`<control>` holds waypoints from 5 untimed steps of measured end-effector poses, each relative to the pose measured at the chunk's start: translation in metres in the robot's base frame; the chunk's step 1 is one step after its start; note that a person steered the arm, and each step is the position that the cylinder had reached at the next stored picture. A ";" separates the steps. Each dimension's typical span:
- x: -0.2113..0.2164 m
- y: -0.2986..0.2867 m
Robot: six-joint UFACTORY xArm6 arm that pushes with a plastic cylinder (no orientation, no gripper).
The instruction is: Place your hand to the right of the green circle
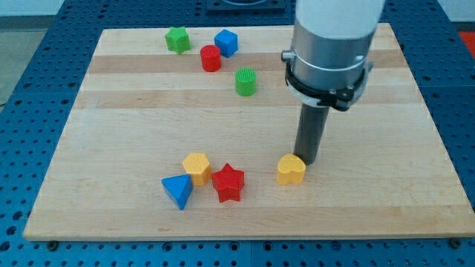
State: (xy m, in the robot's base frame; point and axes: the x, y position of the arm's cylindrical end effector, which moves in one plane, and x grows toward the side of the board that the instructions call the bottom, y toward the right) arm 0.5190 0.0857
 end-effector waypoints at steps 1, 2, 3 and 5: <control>0.009 -0.002; 0.019 -0.033; 0.020 -0.073; -0.022 -0.004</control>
State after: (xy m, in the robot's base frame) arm 0.4973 0.0816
